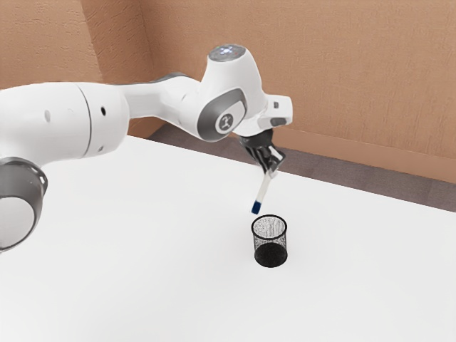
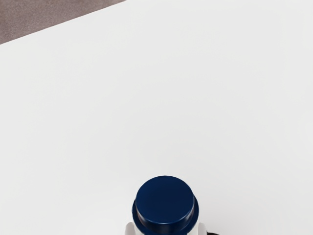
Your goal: Put the marker into the pen holder.
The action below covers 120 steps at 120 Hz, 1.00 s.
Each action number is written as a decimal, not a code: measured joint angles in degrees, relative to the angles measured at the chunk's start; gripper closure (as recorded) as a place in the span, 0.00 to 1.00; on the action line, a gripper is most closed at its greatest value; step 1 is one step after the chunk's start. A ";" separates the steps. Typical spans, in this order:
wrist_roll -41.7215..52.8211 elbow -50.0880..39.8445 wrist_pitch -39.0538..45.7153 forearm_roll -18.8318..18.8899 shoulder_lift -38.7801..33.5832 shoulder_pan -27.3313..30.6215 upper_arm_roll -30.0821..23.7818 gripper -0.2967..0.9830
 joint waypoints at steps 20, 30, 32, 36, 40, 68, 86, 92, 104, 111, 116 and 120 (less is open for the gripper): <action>-0.85 2.40 0.92 -0.64 2.82 -1.04 -0.03 0.85; -1.22 3.01 1.17 -0.97 4.16 -1.55 -0.02 0.85; -1.29 3.07 1.20 -1.05 4.43 -1.58 -0.01 0.85; -1.42 3.15 1.27 -1.18 4.86 -1.62 -0.01 0.85; -1.55 3.16 1.32 -1.29 5.25 -1.63 0.00 0.85; -2.32 0.58 1.48 -1.76 7.27 -1.52 0.00 0.82; -1.90 -2.09 0.96 -2.97 6.09 -2.20 -0.79 0.60; -1.66 -2.30 -1.07 -3.14 2.76 -2.02 -1.01 0.52; -0.04 -2.24 -10.18 -3.42 -7.45 1.35 -1.03 0.41; 1.85 -2.02 -16.54 -3.22 -13.22 4.08 -0.76 0.37; 3.24 -1.68 -21.12 -2.82 -16.36 5.77 -0.60 0.35; 4.30 -0.83 -24.46 -1.36 -18.01 6.60 -0.70 0.33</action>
